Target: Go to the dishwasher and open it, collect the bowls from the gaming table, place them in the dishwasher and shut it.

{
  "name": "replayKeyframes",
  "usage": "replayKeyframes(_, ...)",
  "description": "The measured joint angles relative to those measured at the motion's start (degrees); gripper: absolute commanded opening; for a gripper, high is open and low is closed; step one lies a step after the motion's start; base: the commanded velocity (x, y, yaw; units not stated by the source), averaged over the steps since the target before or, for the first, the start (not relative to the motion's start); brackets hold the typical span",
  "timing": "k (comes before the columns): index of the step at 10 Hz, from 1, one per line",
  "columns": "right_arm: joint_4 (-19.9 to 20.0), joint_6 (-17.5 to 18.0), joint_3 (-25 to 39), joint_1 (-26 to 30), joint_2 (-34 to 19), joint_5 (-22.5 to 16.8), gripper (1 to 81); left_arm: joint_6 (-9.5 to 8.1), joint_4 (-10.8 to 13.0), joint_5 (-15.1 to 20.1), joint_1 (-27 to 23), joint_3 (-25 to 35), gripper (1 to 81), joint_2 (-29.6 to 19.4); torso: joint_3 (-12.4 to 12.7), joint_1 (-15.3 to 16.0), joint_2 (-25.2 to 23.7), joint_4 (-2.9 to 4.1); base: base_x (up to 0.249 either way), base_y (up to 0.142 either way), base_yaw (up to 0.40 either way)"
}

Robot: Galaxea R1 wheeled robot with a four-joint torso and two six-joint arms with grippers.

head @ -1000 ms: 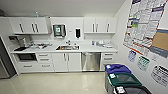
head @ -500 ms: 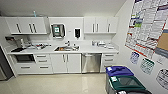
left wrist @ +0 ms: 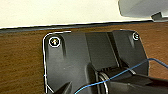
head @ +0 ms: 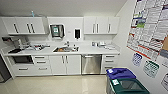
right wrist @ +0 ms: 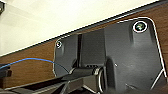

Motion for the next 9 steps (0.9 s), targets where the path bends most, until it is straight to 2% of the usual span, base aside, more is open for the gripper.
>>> replayKeyframes(9, 0.0, 0.0, 0.06, 0.3, 0.0, -0.33, 81.1, 0.0, 0.0, 0.0, 0.05, 0.0, 81.1, 0.0, 0.0, 0.0, 0.0, 0.0, 0.121, 0.0, 0.0)
